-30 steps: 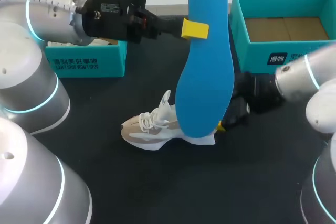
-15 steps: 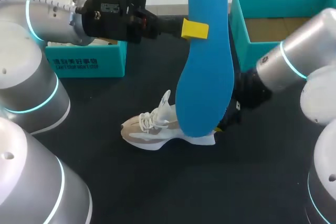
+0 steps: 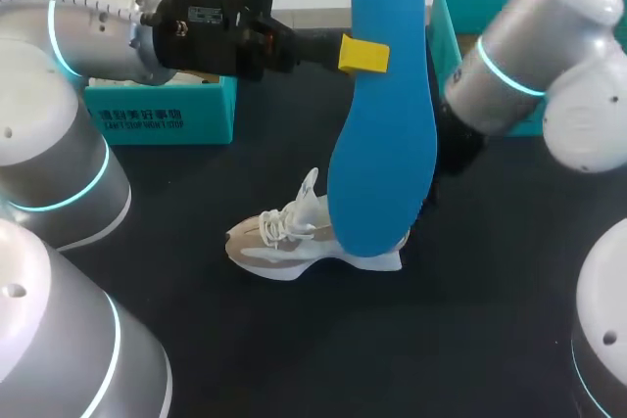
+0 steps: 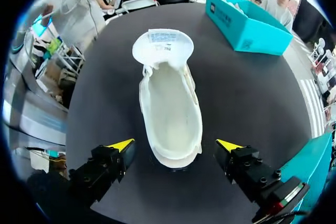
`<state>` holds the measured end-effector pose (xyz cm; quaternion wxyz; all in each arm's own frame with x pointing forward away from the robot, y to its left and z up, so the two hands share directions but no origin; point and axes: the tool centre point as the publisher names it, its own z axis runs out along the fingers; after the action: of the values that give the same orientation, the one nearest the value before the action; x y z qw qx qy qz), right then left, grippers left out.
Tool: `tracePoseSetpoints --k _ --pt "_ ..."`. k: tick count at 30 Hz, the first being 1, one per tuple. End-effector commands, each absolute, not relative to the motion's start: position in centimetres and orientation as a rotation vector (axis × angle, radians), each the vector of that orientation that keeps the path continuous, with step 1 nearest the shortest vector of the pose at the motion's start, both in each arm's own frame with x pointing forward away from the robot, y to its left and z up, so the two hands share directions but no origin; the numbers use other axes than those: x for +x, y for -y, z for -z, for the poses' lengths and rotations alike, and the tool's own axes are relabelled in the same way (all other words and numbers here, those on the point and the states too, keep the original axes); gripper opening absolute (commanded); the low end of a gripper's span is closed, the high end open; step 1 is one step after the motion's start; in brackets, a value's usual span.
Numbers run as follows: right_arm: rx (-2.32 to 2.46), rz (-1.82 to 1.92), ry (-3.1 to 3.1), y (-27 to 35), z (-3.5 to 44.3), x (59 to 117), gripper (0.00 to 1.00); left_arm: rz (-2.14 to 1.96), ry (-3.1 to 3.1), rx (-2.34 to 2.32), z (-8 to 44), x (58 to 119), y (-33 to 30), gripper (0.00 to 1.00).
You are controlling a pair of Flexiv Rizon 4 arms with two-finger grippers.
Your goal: Take the shoe out of the shoebox, open the shoe tongue, remove and reinsert the insole, then place the shoe into the shoebox
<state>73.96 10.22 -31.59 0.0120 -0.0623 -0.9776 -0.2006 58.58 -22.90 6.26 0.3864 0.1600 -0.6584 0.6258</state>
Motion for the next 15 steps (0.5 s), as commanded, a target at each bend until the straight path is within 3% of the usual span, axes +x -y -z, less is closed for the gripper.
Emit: tracePoseSetpoints --k 1,15 --pt "-0.175 0.294 3.143 -10.9 31.36 73.42 1.0 -1.594 1.676 0.406 -6.12 58.53 23.02 0.0" --pt "-0.125 0.248 3.158 -11.67 31.21 74.04 1.0 -1.594 1.676 0.406 -6.12 58.53 23.02 0.0"
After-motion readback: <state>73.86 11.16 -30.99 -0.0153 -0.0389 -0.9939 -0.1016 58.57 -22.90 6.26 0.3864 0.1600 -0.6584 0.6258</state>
